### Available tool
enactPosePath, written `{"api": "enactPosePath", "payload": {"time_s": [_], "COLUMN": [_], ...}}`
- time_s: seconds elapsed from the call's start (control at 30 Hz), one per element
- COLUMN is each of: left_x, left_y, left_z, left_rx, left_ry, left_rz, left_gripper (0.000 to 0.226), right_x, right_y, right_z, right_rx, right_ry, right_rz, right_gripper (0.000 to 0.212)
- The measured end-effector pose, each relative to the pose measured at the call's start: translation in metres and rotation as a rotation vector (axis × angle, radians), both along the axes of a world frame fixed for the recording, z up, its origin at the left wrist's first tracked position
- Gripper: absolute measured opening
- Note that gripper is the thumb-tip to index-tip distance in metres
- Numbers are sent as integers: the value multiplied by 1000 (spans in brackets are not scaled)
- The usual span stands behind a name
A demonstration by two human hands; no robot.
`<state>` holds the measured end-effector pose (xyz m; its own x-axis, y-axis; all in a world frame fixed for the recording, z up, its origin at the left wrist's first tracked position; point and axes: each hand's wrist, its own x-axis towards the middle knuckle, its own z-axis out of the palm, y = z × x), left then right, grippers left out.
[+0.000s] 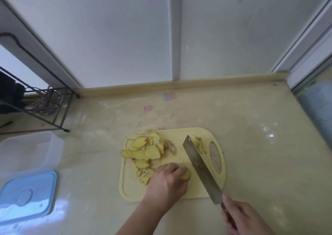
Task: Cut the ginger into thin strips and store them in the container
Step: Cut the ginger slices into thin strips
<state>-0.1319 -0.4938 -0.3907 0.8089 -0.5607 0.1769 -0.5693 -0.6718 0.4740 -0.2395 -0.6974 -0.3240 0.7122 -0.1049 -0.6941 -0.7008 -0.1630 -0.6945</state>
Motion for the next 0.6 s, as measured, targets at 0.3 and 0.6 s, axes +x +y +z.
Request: {"api": "enactPosePath", "payload": {"time_s": [0.3,0.6], "left_x": [-3,-4], "left_y": [-2,2], "left_z": [-10,-10], "left_rx": [-3,-18], "left_ry": [-110,-123], "left_rz": [155,146], "left_gripper": [30,29], "right_x": [9,12], "right_y": [-8,-18], "right_z": [7,8], "right_rx": [105,84], "right_ry": [92,46], "right_rz": [9,56], "right_gripper": [59,62]}}
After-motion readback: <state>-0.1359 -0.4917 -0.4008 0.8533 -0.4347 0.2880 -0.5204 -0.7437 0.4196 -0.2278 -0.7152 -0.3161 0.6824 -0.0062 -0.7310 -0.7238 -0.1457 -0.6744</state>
